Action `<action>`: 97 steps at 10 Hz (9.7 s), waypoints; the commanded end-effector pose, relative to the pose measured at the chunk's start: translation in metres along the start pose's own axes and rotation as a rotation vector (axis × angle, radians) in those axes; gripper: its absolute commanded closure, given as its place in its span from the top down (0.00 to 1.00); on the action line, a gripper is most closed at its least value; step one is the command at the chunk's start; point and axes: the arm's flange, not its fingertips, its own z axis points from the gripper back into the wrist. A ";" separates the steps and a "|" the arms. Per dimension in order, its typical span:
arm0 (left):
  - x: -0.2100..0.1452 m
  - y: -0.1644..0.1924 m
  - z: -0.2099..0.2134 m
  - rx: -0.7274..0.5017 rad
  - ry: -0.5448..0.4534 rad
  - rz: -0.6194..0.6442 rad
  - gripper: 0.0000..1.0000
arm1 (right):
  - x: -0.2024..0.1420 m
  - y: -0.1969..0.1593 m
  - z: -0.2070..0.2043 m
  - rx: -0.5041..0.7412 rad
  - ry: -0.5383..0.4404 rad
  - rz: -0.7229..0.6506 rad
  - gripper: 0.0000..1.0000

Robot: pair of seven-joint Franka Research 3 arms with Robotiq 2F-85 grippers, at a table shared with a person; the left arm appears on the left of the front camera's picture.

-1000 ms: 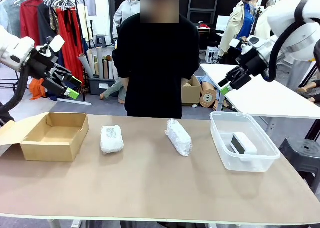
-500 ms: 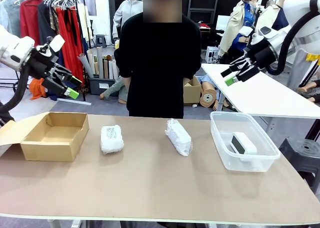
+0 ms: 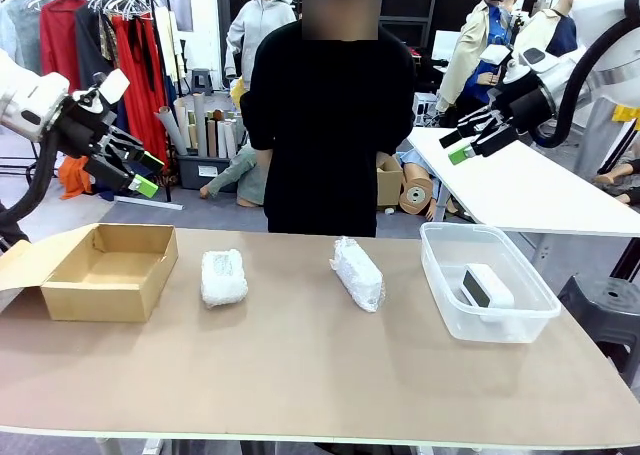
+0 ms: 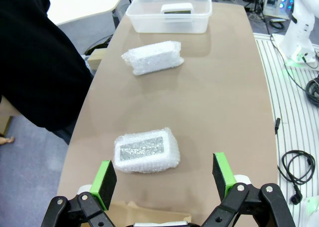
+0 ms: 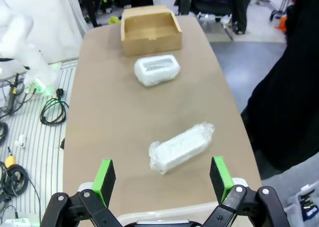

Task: Separate and place wrapped and unwrapped clocks.
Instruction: Pick up the Digital clock indicated by the person.

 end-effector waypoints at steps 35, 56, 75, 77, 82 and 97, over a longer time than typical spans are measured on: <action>0.002 -0.001 0.001 0.001 -0.010 0.002 1.00 | 0.000 0.000 0.000 -0.001 -0.002 0.001 1.00; 0.142 -0.012 -0.181 0.141 0.373 0.469 1.00 | 0.000 0.000 0.000 -0.001 -0.002 0.001 1.00; 0.226 0.009 -0.278 0.311 0.434 0.922 1.00 | 0.000 0.000 0.000 -0.001 -0.002 0.001 1.00; 0.232 0.020 -0.313 0.343 0.437 1.015 1.00 | 0.000 0.000 0.000 -0.001 -0.002 0.001 1.00; 0.234 0.034 -0.404 0.414 0.541 1.113 1.00 | 0.000 0.000 0.000 -0.001 -0.002 0.001 1.00; 0.221 0.020 -0.474 0.523 0.497 1.355 1.00 | 0.000 0.000 0.000 -0.001 -0.002 0.001 1.00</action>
